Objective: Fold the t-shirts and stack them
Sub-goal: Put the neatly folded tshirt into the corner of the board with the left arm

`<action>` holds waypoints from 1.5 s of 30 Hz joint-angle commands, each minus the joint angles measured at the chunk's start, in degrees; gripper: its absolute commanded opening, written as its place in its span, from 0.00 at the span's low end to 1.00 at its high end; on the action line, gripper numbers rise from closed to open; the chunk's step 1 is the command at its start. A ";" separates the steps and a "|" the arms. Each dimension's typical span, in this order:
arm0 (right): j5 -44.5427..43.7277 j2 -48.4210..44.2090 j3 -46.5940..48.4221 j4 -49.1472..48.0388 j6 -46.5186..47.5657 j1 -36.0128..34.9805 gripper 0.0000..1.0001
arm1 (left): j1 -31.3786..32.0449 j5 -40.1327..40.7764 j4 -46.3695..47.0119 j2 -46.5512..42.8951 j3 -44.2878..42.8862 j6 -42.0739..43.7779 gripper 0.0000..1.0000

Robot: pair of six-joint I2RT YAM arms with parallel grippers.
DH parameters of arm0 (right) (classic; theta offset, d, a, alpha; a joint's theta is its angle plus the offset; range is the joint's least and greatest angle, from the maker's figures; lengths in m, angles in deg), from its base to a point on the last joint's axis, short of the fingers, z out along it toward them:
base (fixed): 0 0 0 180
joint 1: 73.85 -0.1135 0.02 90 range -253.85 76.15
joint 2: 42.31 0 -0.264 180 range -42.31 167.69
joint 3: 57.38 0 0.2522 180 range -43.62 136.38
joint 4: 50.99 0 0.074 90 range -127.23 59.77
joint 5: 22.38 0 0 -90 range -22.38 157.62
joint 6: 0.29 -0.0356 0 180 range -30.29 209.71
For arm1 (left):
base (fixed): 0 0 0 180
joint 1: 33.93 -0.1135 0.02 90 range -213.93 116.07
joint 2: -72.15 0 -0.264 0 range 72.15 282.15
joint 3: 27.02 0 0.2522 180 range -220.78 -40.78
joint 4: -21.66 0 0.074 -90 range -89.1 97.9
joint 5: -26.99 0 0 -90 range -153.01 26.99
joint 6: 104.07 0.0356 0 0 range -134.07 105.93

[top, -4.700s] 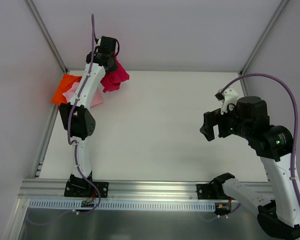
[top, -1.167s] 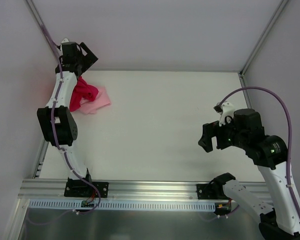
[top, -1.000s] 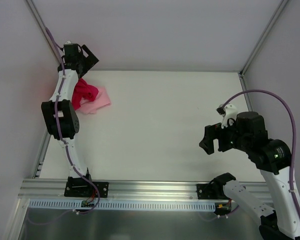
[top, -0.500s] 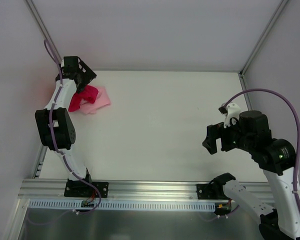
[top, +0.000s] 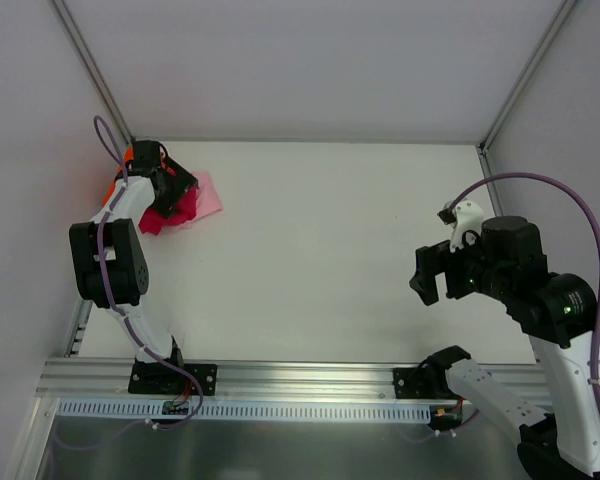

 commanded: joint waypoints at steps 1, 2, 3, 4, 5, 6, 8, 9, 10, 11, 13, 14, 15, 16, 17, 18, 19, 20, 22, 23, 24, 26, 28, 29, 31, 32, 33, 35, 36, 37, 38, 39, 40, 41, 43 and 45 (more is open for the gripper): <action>-1.85 -0.99 2.02 2.03 1.02 -0.31 0.96 | -0.22 -6.23 3.65 -3.43 4.10 -2.29 0.82; -1.94 -1.17 1.93 2.30 1.02 -0.31 0.96 | -0.31 -7.11 3.66 -3.61 4.55 -2.38 0.82; -2.11 -1.43 1.93 2.47 0.84 -0.31 0.97 | -0.22 -7.12 3.84 -3.61 4.99 -2.20 0.81; -2.03 -1.43 1.84 2.47 0.84 -0.31 0.96 | -0.22 -7.12 3.93 -3.79 4.99 -2.03 0.82; -1.85 -1.61 1.93 2.47 0.67 -0.31 0.96 | -0.31 -6.86 4.02 -3.96 4.47 -1.85 0.82; -1.76 -1.52 1.84 2.56 0.67 -0.31 0.96 | -0.31 -6.94 3.84 -3.96 3.94 -1.15 0.82; -1.68 -1.61 1.58 2.47 0.49 -0.31 0.97 | -0.22 -7.12 2.97 -3.79 2.36 -0.45 0.83; -1.50 -1.61 1.40 2.30 0.49 -0.31 0.96 | -0.31 -7.29 2.87 -3.70 0.61 0.08 0.83; -1.41 -1.61 1.32 2.30 0.40 -0.31 0.96 | -0.31 -7.82 2.87 -3.61 -0.27 0.26 0.83; -1.33 -1.61 1.23 2.04 0.23 -0.31 0.97 | -0.31 -8.43 3.13 -3.61 -2.11 0.43 0.83; -1.24 -1.96 0.61 1.69 0.05 -0.31 0.96 | -0.31 -11.50 4.19 -3.61 -3.79 0.35 0.84; -0.98 -2.14 0.26 1.51 -0.04 -0.31 0.97 | -0.31 -13.08 5.58 -3.70 -5.71 0.26 0.84; -0.97 -2.31 0.00 1.25 -0.21 -0.31 0.97 | -0.22 -14.66 6.82 -3.70 -6.60 0.17 0.83; -1.06 -2.40 -0.70 0.98 -0.30 -0.31 0.96 | -0.22 -18.42 8.13 -3.79 -7.57 0.17 0.83; -1.06 -2.58 -1.05 0.37 -0.56 -0.31 0.97 | -0.22 -20.02 9.45 -3.79 -9.32 0.26 0.83; -0.89 -2.49 -1.32 -0.24 -0.82 -0.31 0.97 | -0.14 -21.43 11.55 -3.96 -10.21 0.70 0.83; -0.80 -2.49 -1.32 -0.42 -1.00 -0.31 0.97 | -0.22 -21.44 11.84 -3.96 -11.26 0.87 0.84; -0.54 -2.40 -1.32 -0.69 -1.09 -0.31 0.96 | -0.31 -21.27 11.58 -3.61 -14.14 1.66 0.84; -0.45 -2.31 -1.58 -1.48 -1.18 -0.31 0.97 | -0.49 -22.14 9.91 -1.33 -18.71 2.54 0.85; -0.36 -2.31 -1.59 -1.65 -1.18 -0.31 0.97 | -0.66 -22.67 9.47 -0.46 -19.78 2.98 0.85; -0.27 -2.31 -1.67 -1.83 -1.18 -0.31 0.96 | -1.10 -22.94 9.29 0.68 -20.23 3.25 0.85; -0.01 -2.40 -2.02 -2.27 -1.27 -0.31 0.97 | -1.71 -22.16 9.38 1.39 -20.85 4.47 0.85; 0.08 -2.58 -2.20 -2.27 -1.44 -0.31 0.97 | -2.59 -20.49 8.77 1.49 -20.50 4.66 0.85; -0.18 -2.58 -2.20 -2.18 -1.53 -0.22 0.96 | -3.21 -19.43 8.85 1.57 -19.19 3.96 0.85; -0.79 -2.75 -1.94 -1.66 -1.53 -0.31 0.96 | -4.79 -17.85 8.33 1.49 -17.43 3.34 0.84; -1.49 -2.75 -1.59 -1.40 -1.27 -0.31 0.97 | -5.06 -16.01 7.63 0.96 -15.33 3.60 0.84; -1.76 -2.67 -1.32 -1.13 -1.35 -0.40 0.97 | -5.14 -14.60 7.10 0.52 -14.10 3.60 0.84; -2.46 -2.58 -0.36 -0.43 -1.27 -0.31 0.96 | -5.23 -11.62 5.09 -0.44 -10.42 1.68 0.83; -2.55 -2.40 -0.01 -0.25 -1.27 -0.31 0.96 | -5.32 -10.82 4.29 -0.53 -9.43 0.71 0.83; -2.64 -2.14 0.43 0.10 -1.18 -0.31 0.96 | -5.50 -10.11 3.24 -0.62 -7.34 -0.61 0.83; -2.73 -1.96 1.22 0.36 -1.09 -0.31 0.96 | -5.67 -10.89 4.44 -1.14 -5.66 -2.45 0.82; -2.82 -1.53 1.66 0.45 -1.00 -0.31 0.96 | -5.67 -11.07 4.89 -1.32 -4.34 -3.25 0.82; -2.99 -1.35 2.01 0.54 -0.92 -0.31 0.96 | -5.59 -11.16 4.90 -1.24 -3.02 -4.04 0.82; -3.26 -1.09 2.37 0.72 -0.74 -0.31 0.96 | -5.59 -11.42 3.94 -0.45 -2.92 -4.66 0.82; -4.13 -0.82 3.07 0.98 -0.56 -0.31 0.97 | -5.76 -12.04 2.79 0.60 -2.92 -4.75 0.82; -4.66 -0.82 3.34 1.33 -0.65 -0.31 0.96 | -5.85 -12.22 1.74 1.66 -2.75 -4.31 0.82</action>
